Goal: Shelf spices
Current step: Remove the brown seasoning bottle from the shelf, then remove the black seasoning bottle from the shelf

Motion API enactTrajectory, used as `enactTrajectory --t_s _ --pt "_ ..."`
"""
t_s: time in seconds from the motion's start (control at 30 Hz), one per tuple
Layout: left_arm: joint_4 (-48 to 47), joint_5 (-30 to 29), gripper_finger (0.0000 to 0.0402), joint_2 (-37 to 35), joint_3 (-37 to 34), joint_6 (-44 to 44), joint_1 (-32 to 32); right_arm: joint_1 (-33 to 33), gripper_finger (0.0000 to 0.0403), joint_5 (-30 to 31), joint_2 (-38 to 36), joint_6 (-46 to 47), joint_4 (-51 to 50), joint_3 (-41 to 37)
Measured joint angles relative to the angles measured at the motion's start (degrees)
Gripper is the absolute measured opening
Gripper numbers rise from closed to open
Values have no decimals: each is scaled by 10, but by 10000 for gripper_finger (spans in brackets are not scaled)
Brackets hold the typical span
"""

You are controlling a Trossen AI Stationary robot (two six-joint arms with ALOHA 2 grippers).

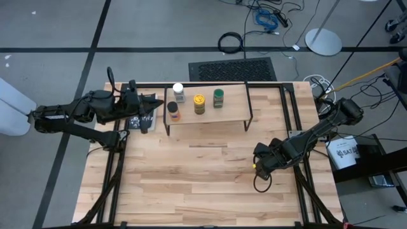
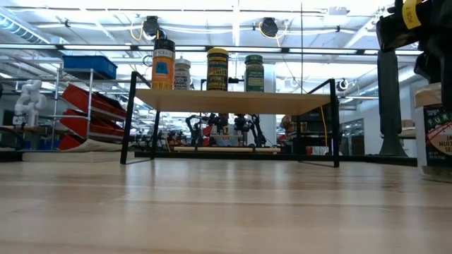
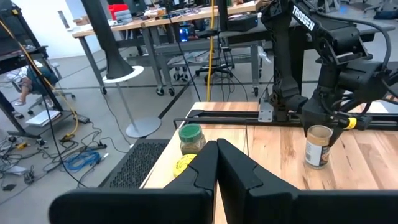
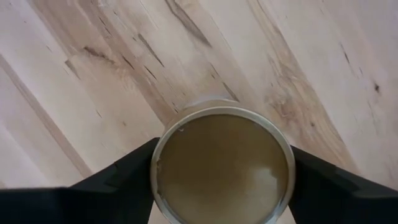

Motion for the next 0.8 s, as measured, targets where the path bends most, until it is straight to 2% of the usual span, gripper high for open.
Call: enactTrajectory --t_s 0.27,0.53,0.8 --pt "7 19 18 10 0 0 0 0 322 -6 2 -12 -2 8" --pt "16 21 23 32 0 0 0 0 333 18 1 -32 -33 76" --pt "15 21 99 34 0 0 0 -1 333 100 1 -44 -145 166"
